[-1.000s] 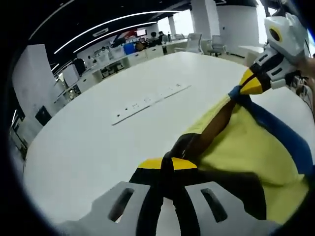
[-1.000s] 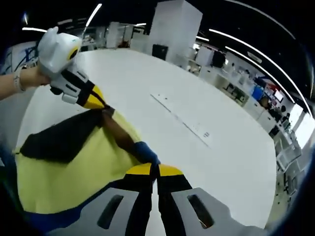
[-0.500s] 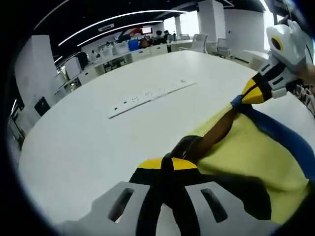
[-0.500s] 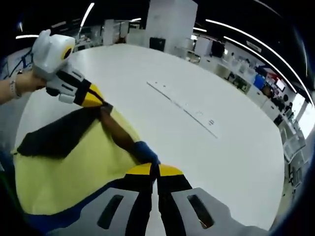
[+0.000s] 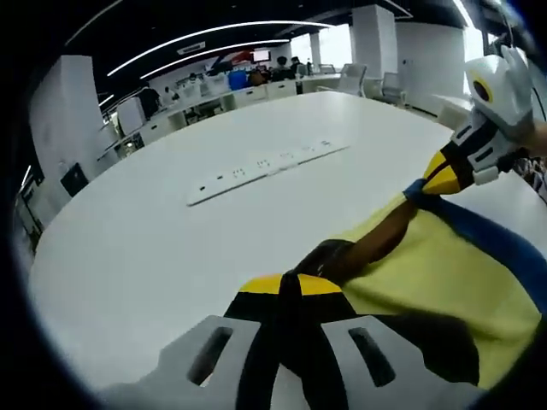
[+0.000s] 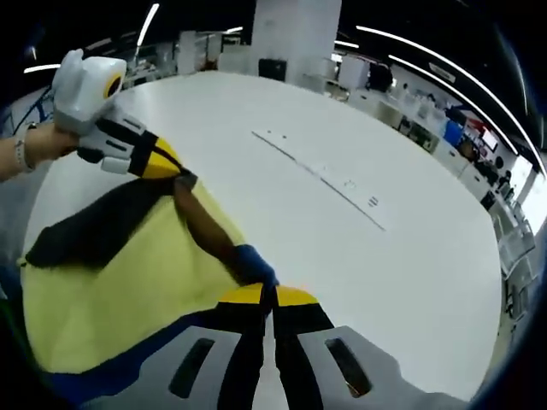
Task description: Fold the garment on the visible template until the final outline fits inside the template.
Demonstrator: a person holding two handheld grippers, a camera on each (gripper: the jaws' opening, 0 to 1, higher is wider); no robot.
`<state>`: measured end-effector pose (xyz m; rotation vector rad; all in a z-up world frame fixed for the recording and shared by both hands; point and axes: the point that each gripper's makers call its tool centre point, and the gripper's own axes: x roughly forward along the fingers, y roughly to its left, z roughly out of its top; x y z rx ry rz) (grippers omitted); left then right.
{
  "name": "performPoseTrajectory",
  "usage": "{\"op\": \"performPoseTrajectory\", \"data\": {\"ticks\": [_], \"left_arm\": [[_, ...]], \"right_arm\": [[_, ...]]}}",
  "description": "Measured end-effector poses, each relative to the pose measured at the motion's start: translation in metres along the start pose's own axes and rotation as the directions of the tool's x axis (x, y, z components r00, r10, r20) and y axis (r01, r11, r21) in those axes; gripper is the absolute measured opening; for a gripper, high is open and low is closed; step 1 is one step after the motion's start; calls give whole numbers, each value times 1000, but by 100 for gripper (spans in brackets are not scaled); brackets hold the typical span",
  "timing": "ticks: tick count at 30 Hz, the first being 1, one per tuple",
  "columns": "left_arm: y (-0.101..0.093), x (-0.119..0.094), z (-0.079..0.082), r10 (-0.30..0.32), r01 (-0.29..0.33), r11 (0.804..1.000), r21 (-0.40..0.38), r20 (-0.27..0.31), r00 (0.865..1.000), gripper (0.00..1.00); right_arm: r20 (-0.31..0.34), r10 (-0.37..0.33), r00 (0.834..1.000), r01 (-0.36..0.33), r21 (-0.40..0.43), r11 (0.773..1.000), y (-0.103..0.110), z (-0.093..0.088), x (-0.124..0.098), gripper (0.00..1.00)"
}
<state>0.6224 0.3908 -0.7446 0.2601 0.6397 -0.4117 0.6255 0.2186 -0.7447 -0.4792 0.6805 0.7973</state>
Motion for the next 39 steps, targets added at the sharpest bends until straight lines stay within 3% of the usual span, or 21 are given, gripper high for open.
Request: {"op": "performPoseTrajectory", "data": {"ticks": [17,26,31,39], "left_arm": [[2,18,1,-27,28,1000,3,-66,997,1],[8,21,5,-2,-1,997,-81,-37,999,3],[17,18,18,28,-25,991,-128,19,999,0],[20,2,17,39,-37,995,-91,20,999,0]], "right_arm": [[3,7,1000,-7,33,999,-7,-2,10,4],[30,-22,999,20,51,998,-14,3,15,7],[73,-68,995,62,82,995,-29,14,13,6],[63,-51,997,49,40,998,-27,8,-2,16]]}}
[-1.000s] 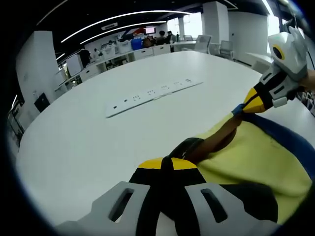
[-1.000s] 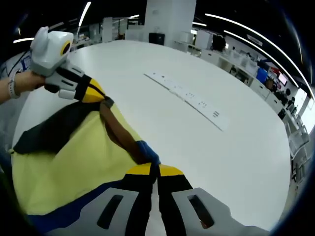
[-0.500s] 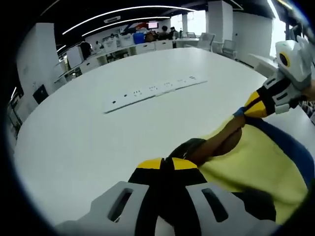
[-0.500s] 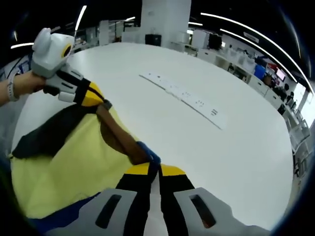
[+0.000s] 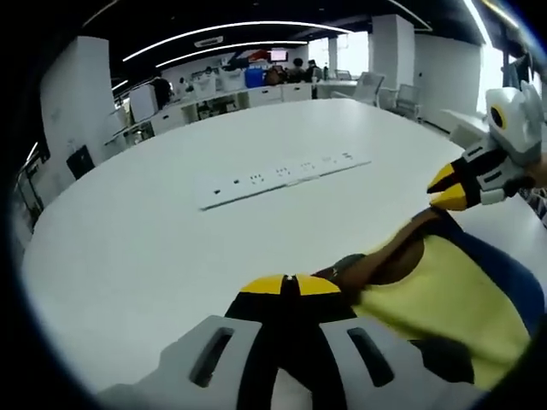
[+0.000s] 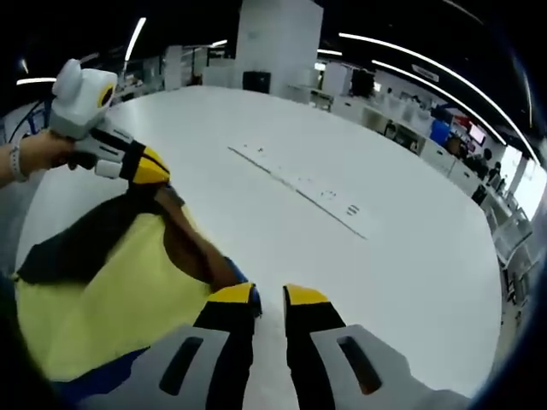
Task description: Fold the garment on the visible template until the final outline fits inside the template.
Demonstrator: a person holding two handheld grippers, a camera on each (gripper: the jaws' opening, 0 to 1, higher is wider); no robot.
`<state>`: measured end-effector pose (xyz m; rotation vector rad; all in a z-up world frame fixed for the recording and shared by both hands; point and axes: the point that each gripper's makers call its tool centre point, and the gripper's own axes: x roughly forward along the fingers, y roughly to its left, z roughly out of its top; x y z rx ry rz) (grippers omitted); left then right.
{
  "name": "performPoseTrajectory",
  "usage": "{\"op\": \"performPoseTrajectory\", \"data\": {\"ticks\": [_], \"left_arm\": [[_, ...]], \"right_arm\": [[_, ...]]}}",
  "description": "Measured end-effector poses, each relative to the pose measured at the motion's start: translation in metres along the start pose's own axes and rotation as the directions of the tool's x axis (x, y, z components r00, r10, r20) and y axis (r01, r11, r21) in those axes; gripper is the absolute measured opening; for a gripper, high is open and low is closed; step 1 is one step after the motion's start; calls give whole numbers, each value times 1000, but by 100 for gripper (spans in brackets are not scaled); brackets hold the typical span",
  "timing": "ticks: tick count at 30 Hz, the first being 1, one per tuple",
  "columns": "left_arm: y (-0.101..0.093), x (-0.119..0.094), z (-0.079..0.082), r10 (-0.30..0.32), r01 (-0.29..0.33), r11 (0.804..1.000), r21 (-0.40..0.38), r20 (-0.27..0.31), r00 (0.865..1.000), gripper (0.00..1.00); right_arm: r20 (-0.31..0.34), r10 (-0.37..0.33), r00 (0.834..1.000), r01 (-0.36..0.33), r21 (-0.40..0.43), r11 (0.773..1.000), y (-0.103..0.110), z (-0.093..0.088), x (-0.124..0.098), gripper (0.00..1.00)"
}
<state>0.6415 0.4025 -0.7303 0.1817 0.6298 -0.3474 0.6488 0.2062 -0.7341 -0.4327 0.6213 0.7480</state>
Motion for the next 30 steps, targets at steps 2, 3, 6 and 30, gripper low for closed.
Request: {"op": "performPoseTrajectory", "data": {"ticks": [2,3,6,30], "left_arm": [[1,-2,1,4,-4,1000,25,4,1000,0],[0,-3,1,3,-3,999,46,3,1000,1],[-2,-3,-4,7,-4,995,101,-22,1000,2],[-7,31,3,-7,15,975,222,-37,999,6]], "right_arm": [[4,4,1000,-4,-9,1000,1,2,-3,18],[8,8,1000,-8,-12,1000,2,3,-4,18],[12,27,1000,-27,-41,999,9,7,-4,21],[-44,4,999,-7,-72,997,-2,-8,23,22]]}}
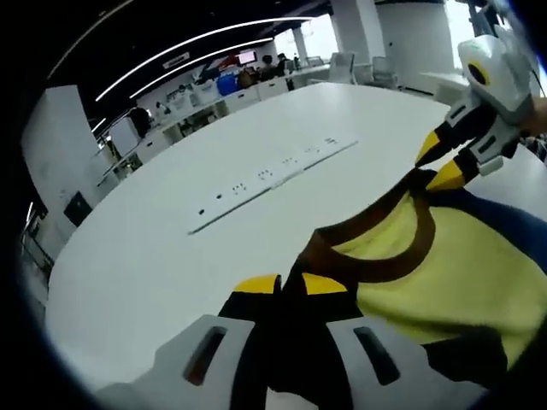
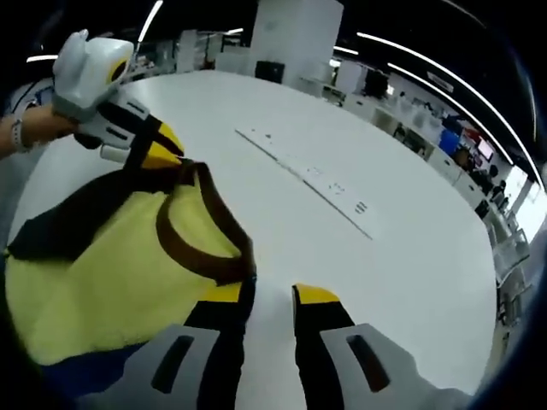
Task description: Fold the garment on the visible template until the final outline fits inside the template.
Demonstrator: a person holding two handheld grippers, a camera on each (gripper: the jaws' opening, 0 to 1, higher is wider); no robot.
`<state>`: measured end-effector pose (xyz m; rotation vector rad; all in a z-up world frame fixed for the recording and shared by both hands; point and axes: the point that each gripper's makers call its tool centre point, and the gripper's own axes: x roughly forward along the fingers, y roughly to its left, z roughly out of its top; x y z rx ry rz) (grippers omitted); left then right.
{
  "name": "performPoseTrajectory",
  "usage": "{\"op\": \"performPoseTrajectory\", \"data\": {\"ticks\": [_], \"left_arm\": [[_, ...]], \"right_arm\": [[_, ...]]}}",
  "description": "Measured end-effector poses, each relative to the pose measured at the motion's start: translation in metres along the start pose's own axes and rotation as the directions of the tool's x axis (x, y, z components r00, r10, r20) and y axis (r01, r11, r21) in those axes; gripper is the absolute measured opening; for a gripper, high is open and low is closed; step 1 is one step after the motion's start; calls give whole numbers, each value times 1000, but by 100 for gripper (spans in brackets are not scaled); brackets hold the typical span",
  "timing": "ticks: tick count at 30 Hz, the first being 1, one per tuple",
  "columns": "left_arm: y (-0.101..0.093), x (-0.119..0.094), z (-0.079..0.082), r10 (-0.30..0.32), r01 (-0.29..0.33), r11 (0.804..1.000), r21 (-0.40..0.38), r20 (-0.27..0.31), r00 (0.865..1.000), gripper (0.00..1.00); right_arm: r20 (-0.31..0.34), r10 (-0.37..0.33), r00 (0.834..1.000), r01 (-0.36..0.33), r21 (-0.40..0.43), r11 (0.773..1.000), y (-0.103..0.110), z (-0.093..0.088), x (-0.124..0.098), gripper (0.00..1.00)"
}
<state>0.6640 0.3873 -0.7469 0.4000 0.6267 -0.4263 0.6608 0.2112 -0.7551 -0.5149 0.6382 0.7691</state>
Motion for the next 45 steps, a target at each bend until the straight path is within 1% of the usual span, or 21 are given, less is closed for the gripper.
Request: {"op": "performPoseTrajectory", "data": {"ticks": [3,6,10,11,12,16,19,23,26,27,29,30,31,32,35,37,38,39,42,43,45], "left_arm": [[-1,1,-4,-3,3,1000,9,-12,1000,7],[0,2,-7,-3,3,1000,11,-22,1000,7],[-1,3,-9,-5,6,1000,26,-34,999,7],[-1,3,-11,-4,5,1000,25,-38,999,7],[-1,3,-11,-5,6,1000,23,-40,999,7],[-2,3,-10,-1,2,1000,26,-36,999,7],[0,2,-11,10,-8,999,43,-38,999,8],[-1,-1,-13,14,-13,999,38,-38,999,7],[0,-2,-15,22,-21,999,38,-29,999,7],[2,-3,-15,28,-27,999,40,-28,999,8],[2,-6,-15,18,-17,999,32,-31,999,14],[3,-9,-13,15,-15,1000,24,-28,999,18],[5,-13,-9,24,-24,1000,11,-11,1000,22],[6,-15,-6,30,-30,1000,8,3,1000,23],[7,-27,1,32,-32,999,-1,19,999,21],[7,-33,4,36,-36,999,-8,29,999,27],[6,-36,7,34,-33,999,-8,37,999,33],[5,-40,10,26,-26,1000,-15,40,999,35],[1,-51,18,15,-15,1000,-11,57,998,36],[-1,-56,22,8,-8,1000,-5,65,998,37],[-5,-63,26,-2,2,1000,-1,72,997,42]], "right_arm": [[-8,-3,1000,3,-3,1000,0,-2,3,22],[-1,-11,1000,11,1,1000,-3,-1,3,23],[11,-12,1000,12,57,998,-11,0,3,24],[13,-25,1000,24,61,998,-15,0,3,24],[8,-33,999,32,57,998,-16,-1,4,23],[-2,-16,1000,16,39,999,-10,0,8,19],[-3,-29,1000,29,23,999,-12,2,10,20],[4,-47,999,46,34,998,-15,4,13,21],[11,-50,999,50,27,998,-14,7,16,19],[10,-55,998,55,14,998,-13,8,16,20],[12,-49,999,49,-23,999,-10,12,13,19],[19,-49,999,50,-24,998,-10,14,11,19],[36,-52,998,52,-10,999,-10,18,7,18],[46,-52,998,52,3,999,-11,21,4,19],[63,-58,996,57,17,998,-13,28,-7,25],[82,-66,994,66,8,998,-11,34,-18,29],[93,-77,993,77,3,997,-12,36,-23,30],[102,-80,992,80,0,997,-11,38,-28,32],[101,-78,992,77,9,997,-8,41,-37,42],[102,-75,992,75,13,997,-7,42,-39,46],[113,-77,991,76,15,997,-3,45,-46,49]]}}
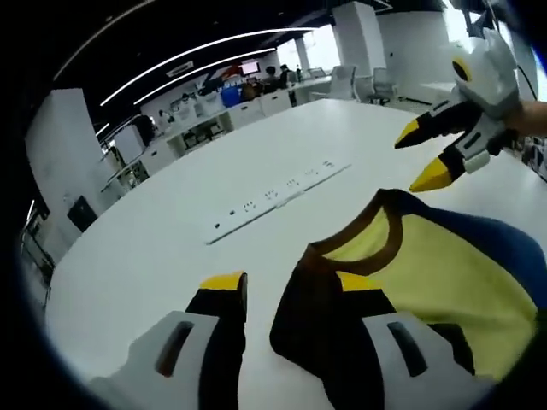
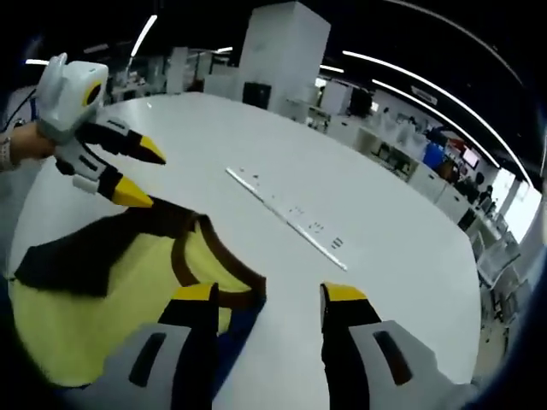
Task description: Fold the garment on the visible template until the final outline fits inside the template.
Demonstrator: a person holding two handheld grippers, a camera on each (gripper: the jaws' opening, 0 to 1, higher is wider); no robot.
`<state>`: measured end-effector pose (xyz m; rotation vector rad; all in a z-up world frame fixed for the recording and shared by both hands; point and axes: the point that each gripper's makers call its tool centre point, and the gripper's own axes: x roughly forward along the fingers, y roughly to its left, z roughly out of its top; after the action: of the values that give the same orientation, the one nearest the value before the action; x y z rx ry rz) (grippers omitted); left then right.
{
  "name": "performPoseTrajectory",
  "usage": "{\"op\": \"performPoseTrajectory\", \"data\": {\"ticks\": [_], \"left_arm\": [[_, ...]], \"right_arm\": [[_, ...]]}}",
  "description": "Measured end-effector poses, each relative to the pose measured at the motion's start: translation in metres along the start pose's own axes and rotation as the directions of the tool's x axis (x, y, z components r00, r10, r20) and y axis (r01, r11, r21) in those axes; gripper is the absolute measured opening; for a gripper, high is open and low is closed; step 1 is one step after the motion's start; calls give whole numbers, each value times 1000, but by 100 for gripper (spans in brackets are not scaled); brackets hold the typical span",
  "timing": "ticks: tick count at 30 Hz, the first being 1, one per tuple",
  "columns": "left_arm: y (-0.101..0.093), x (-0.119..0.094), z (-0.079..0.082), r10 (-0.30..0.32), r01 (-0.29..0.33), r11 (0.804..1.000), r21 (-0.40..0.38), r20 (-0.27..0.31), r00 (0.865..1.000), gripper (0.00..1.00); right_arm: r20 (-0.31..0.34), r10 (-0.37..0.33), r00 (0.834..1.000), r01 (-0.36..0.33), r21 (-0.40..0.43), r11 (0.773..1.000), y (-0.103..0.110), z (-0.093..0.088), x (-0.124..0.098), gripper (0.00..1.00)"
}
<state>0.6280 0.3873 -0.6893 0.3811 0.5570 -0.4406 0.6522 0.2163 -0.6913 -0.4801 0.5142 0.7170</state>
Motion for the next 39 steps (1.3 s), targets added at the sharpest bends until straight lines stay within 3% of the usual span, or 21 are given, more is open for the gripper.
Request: {"op": "performPoseTrajectory", "data": {"ticks": [14,19,31,39], "left_arm": [[-25,-60,13,-33,31,998,52,37,999,54],[-34,-80,16,-37,33,997,70,48,998,58],[-51,-112,0,-92,92,992,82,-5,996,77],[-50,-126,-3,-96,97,993,61,-10,995,83]], "right_arm": [[20,15,1000,-15,27,1000,39,9,-54,70],[28,4,1000,-4,15,1000,52,7,-77,71],[-10,42,999,-42,31,999,79,-7,-98,84],[-15,59,998,-59,29,998,91,-3,-104,88]]}}
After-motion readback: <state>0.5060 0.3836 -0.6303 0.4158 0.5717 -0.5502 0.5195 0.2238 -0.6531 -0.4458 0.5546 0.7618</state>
